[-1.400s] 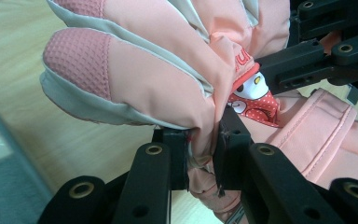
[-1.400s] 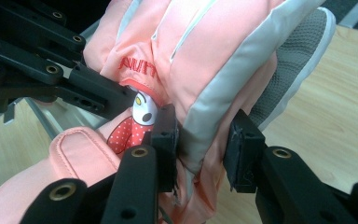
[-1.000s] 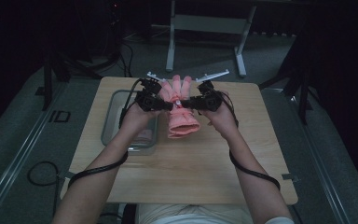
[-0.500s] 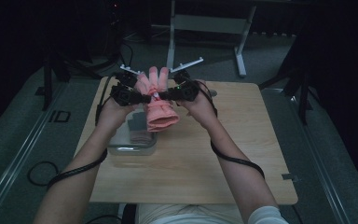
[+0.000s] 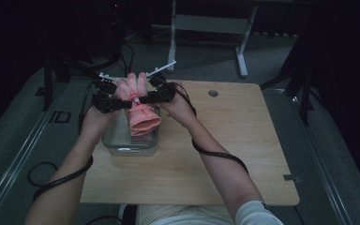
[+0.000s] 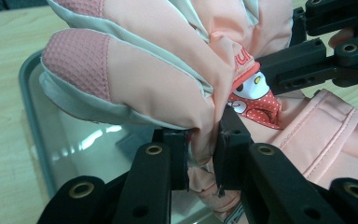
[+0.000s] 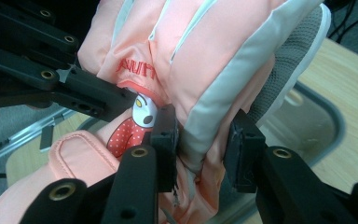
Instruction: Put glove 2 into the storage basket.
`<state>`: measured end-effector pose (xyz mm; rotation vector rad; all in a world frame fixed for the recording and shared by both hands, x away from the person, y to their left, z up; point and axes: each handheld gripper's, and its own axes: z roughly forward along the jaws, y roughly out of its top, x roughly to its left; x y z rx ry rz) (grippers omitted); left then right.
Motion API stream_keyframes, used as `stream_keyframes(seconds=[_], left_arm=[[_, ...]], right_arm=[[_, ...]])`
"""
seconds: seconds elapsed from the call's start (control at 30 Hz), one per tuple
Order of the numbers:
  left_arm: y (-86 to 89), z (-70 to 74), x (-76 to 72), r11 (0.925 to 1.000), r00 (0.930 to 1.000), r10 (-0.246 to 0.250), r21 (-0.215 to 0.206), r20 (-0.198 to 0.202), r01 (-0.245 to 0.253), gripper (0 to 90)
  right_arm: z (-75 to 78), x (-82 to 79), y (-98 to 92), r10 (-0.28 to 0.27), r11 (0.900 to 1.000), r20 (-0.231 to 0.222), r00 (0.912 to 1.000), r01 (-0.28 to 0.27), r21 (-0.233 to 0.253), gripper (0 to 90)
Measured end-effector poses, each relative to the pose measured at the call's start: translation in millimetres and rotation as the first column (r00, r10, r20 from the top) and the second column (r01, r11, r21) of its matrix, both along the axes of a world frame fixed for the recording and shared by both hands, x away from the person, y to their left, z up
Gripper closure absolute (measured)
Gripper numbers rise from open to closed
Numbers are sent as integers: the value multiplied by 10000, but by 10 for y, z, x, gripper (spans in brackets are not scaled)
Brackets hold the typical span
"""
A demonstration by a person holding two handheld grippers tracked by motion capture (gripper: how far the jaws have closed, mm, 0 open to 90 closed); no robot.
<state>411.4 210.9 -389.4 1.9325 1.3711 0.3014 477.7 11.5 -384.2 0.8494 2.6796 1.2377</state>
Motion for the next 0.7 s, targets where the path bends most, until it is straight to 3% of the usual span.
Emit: stream_keyframes(seconds=[0.33, 0.5, 0.7], left_arm=[[111, -433, 74, 9996, 9974, 217, -137, -683, -227, 770], [137, -666, 135, 9986, 9936, 225, -446, -1111, -275, 769], [183, -810, 158, 9980, 9874, 311, -493, -1550, -392, 768]], right_arm=[[-419, 72, 189, 94, 9988, -406, 9991, -113, -476, 678], [-616, 132, 214, 60, 9966, -732, 9973, -120, -813, 675], [-780, 149, 275, 128, 9940, -878, 9961, -222, -1072, 674]])
